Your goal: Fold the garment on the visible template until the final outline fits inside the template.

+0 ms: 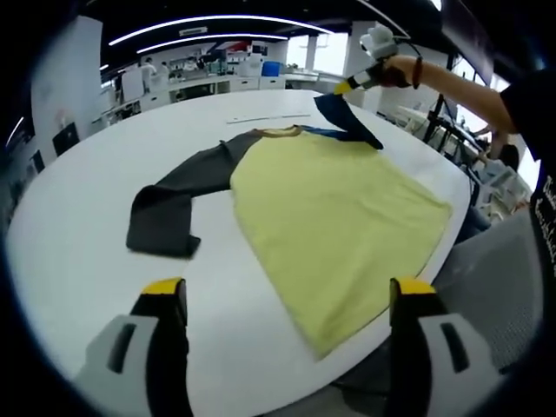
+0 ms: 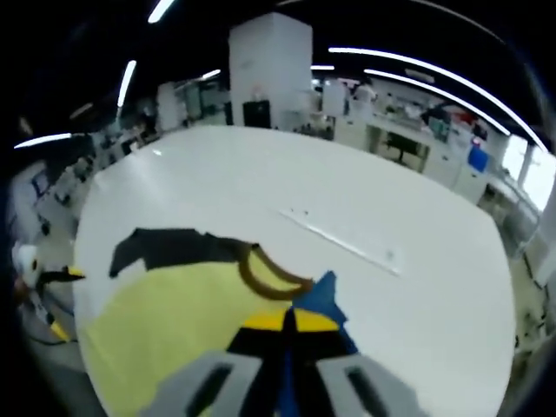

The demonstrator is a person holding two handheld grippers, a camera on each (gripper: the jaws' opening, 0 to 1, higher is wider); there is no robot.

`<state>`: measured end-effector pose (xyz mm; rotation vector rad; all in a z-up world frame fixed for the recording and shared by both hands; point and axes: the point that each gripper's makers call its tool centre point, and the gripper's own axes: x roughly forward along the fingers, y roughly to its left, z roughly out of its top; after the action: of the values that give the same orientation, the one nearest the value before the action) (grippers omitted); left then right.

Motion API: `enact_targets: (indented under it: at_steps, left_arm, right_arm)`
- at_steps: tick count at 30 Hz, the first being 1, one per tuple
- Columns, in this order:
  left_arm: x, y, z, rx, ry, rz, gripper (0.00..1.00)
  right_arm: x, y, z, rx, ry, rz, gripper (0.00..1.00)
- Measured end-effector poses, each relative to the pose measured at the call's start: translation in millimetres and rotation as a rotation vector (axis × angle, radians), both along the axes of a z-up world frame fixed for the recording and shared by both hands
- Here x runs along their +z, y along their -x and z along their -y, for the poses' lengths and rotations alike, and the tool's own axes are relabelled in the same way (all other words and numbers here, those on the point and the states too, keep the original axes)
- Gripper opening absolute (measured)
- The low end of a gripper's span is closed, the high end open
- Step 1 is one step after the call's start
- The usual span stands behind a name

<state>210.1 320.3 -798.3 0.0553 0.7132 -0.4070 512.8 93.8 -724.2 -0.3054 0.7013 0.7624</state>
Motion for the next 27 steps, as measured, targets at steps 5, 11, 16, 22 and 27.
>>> enact_targets:
  at_steps: [5,11,16,22,27]
  left_arm:
    - [-1.8,-1.2,2.8,-0.007,-0.005,-0.001,0.94]
    - [-3.9,-0.7,1.2,-0.009,-0.010,-0.005,0.94]
    - [-3.1,-0.8,1.3,-0.005,-0.012,-0.001,0.95]
    - [-2.4,-1.0,1.1,0.000,-0.017,0.009,0.97]
    - [-1.3,-1.2,1.5,-0.003,-0.023,0.018,0.97]
  right_arm:
    - [-3.7,7.0,-19.9,0.053,0.010,0.004,0.00]
    - [-9.4,14.2,-37.7,0.126,0.058,0.026,0.00]
    - [-18.8,26.2,-52.2,0.184,0.093,0.019,0.00]
    - [-28.3,36.4,-66.2,0.258,0.125,0.018,0.00]
    - [-30.1,52.6,-79.9,0.325,0.123,0.025,0.00]
